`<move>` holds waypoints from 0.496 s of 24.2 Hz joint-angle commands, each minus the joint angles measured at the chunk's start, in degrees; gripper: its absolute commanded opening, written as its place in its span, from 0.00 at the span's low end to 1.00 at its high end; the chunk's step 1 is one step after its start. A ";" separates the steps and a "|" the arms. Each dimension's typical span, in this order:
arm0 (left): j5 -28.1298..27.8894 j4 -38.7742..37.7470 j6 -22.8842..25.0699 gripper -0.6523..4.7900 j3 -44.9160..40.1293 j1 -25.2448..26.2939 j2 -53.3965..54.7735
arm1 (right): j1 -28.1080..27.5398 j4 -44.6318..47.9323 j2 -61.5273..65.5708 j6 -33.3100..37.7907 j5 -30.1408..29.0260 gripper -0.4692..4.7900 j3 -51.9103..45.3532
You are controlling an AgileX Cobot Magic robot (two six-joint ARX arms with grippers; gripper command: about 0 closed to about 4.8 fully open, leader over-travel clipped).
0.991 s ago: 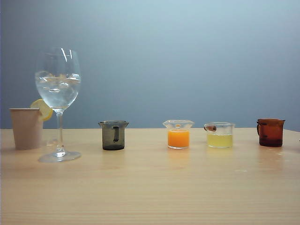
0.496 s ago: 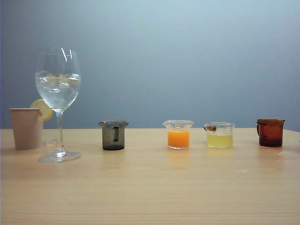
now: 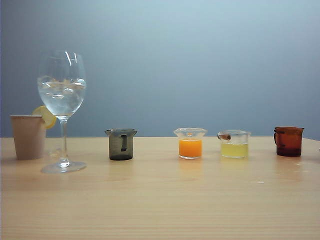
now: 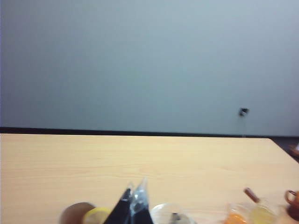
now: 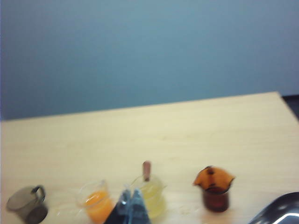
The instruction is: Pick up the second measuring cup from the left, pour the orange juice inside into the goblet, and finally put the measuring cup back in its original place.
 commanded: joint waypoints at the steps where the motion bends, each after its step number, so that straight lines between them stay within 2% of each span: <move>1: -0.92 0.81 0.13 0.11 1.42 -3.37 2.29 | 8.66 4.92 3.82 -0.13 8.15 0.08 0.26; 2: -2.01 0.66 1.16 0.11 1.42 -5.68 3.21 | 13.70 8.33 7.10 -0.46 10.73 0.08 0.26; 4: -4.07 -0.20 2.97 0.11 1.40 -10.75 5.07 | 19.23 13.27 12.90 -0.72 14.43 0.08 0.17; 8: -10.05 -0.39 3.63 0.11 1.40 -19.15 7.34 | 22.43 22.21 21.64 -0.81 14.08 0.08 -1.40; 11: -10.91 -0.42 5.18 0.11 1.40 -24.48 9.11 | 24.57 26.84 28.13 -0.55 14.38 0.08 -1.92; 12: -10.93 -0.39 5.51 0.11 1.40 -27.91 10.62 | 25.53 29.59 32.52 -0.42 15.26 0.08 -1.90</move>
